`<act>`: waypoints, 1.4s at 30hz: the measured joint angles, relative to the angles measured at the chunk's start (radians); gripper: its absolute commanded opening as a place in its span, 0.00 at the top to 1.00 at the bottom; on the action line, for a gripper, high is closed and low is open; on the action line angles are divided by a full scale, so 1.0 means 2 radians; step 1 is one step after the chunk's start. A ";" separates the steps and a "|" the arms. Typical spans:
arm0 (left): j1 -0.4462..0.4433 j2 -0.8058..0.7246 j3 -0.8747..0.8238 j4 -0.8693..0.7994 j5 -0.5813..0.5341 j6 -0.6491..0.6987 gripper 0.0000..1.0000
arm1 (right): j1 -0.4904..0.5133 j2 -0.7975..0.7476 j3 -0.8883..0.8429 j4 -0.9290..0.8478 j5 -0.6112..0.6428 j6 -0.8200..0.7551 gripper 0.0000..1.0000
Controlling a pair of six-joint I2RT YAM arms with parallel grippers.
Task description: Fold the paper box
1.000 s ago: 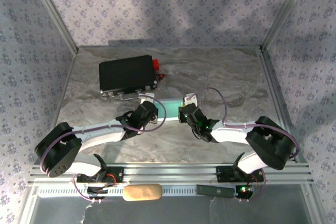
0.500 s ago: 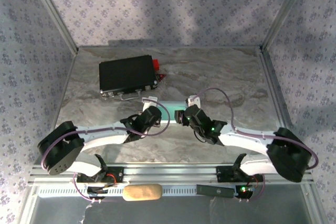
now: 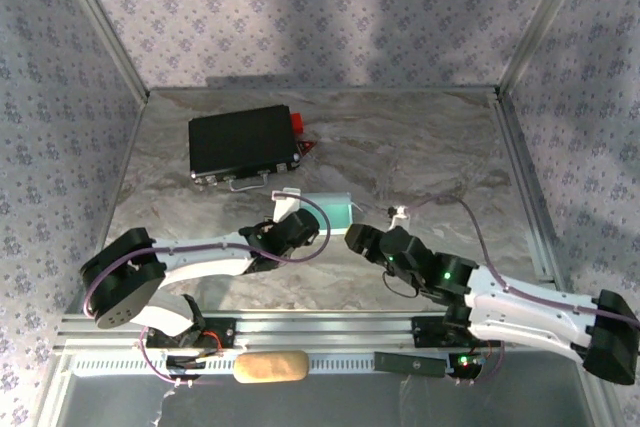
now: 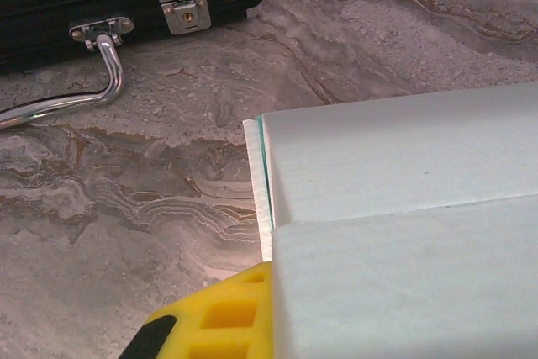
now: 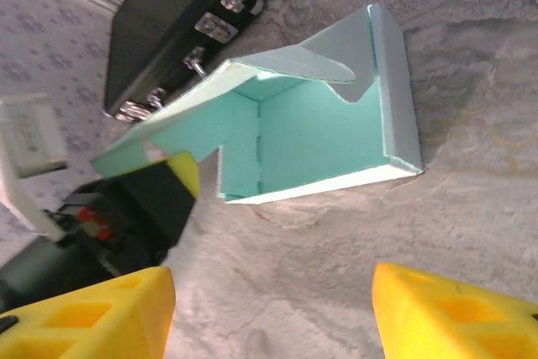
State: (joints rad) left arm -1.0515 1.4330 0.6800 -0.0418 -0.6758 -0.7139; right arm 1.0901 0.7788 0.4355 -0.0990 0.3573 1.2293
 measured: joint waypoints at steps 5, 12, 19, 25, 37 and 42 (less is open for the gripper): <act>-0.005 0.001 0.002 -0.006 -0.007 -0.017 1.00 | 0.013 -0.010 0.007 -0.025 0.033 0.121 0.32; -0.013 0.001 0.002 -0.009 -0.013 -0.033 1.00 | 0.014 0.068 0.052 -0.001 0.048 0.241 0.34; -0.017 0.001 0.002 -0.013 -0.017 -0.046 1.00 | -0.007 0.153 0.107 0.046 0.039 0.290 0.40; -0.018 0.001 0.002 -0.014 -0.018 -0.050 1.00 | -0.056 0.220 0.108 0.098 0.000 0.309 0.49; -0.019 0.001 0.002 -0.016 -0.013 -0.051 0.68 | -0.073 0.254 0.114 0.136 -0.043 0.315 0.79; -0.022 -0.015 0.001 -0.027 0.001 -0.045 0.35 | -0.084 0.258 0.110 0.142 -0.051 0.321 0.89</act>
State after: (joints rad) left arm -1.0946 1.4036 0.6827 -0.0952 -0.6731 -0.8032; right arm 0.9230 1.2949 0.6556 0.1856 0.2562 1.8713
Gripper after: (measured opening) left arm 0.531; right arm 0.124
